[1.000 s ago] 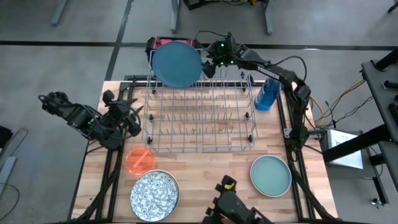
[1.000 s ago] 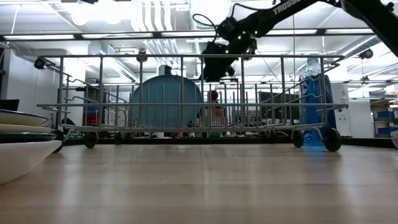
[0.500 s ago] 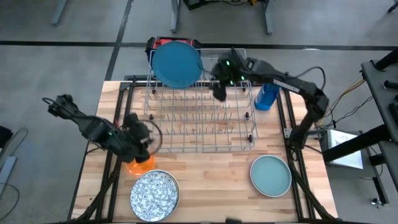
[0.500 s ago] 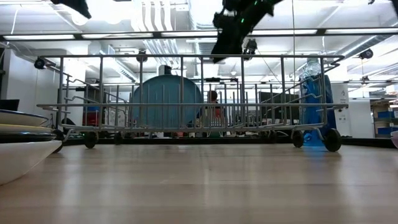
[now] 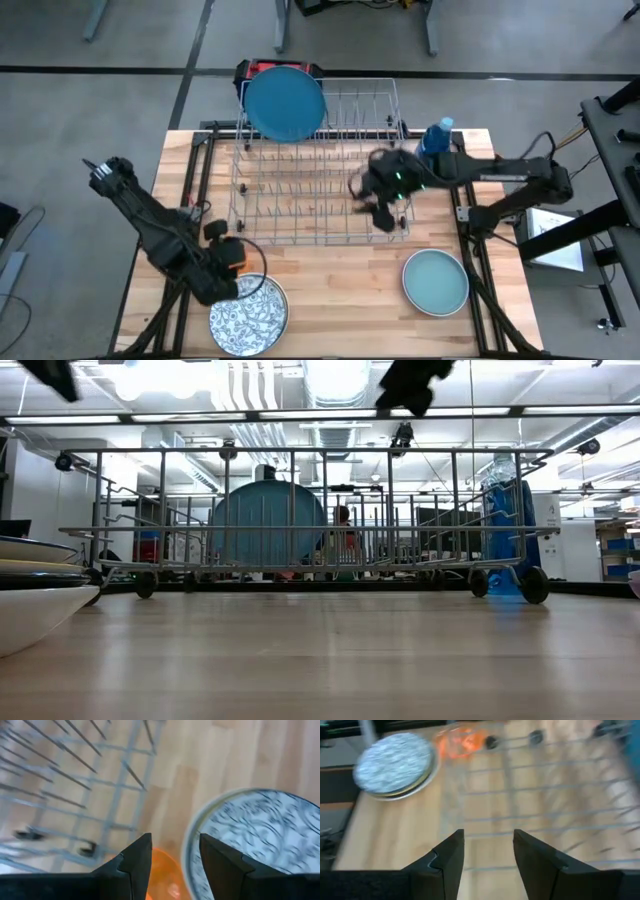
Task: Sort dishes
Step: Put the white patterned plate in the dish rack
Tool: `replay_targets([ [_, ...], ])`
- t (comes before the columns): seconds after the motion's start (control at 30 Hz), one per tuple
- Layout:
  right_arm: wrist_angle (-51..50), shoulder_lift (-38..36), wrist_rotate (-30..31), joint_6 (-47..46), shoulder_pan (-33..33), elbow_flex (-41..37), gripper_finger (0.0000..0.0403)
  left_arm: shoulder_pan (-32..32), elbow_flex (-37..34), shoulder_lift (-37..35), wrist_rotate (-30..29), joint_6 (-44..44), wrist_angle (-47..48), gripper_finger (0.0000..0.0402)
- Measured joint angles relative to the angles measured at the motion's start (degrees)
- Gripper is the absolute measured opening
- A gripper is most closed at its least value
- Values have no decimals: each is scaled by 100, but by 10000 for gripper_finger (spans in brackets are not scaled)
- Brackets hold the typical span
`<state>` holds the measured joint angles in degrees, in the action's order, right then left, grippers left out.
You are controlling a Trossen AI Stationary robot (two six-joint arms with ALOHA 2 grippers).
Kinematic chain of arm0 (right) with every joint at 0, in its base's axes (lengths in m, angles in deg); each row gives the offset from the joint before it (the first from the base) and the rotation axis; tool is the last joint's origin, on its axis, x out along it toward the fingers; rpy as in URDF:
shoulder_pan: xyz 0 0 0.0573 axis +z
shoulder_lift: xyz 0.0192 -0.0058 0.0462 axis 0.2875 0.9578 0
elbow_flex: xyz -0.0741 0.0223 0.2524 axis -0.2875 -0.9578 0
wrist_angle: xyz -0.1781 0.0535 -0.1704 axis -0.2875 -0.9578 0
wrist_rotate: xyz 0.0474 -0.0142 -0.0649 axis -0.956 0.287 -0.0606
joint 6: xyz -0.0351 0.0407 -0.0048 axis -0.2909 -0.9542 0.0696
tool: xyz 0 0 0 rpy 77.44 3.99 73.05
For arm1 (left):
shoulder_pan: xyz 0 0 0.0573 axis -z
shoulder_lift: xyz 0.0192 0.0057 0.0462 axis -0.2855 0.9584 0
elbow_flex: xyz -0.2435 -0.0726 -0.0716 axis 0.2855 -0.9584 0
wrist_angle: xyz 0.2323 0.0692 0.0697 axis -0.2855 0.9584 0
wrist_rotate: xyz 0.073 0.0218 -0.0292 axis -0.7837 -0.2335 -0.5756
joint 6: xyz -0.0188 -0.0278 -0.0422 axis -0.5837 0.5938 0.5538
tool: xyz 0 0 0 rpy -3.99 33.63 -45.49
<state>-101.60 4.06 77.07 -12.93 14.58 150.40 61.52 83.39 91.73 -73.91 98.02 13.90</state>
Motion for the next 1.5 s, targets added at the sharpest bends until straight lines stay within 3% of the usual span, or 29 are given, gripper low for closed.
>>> replay_targets([
  [0.13,691,-264,8,-748,736,-599,141,428,0,72,347,687,-131,155],
  [0.33,2106,-190,13,-1859,1687,-1361,114,1019,0,230,400,1173,-844,155],
  [0.53,3046,398,722,-2990,2333,-1587,84,1474,0,840,961,1544,-979,155],
  [0.73,3141,1323,999,-3926,2802,-1130,44,1907,14,1546,1070,1575,-1592,155],
  [0.93,3132,2309,1390,-4308,3092,-240,5,2152,96,2220,1061,1723,-1615,155],
  [1.23,3116,3543,1667,-4555,3147,1001,1,2282,83,2781,1046,1662,-1596,155],
  [1.5,3113,4286,2185,-4651,3127,1588,1,2344,73,2830,888,1537,-1567,155],
])
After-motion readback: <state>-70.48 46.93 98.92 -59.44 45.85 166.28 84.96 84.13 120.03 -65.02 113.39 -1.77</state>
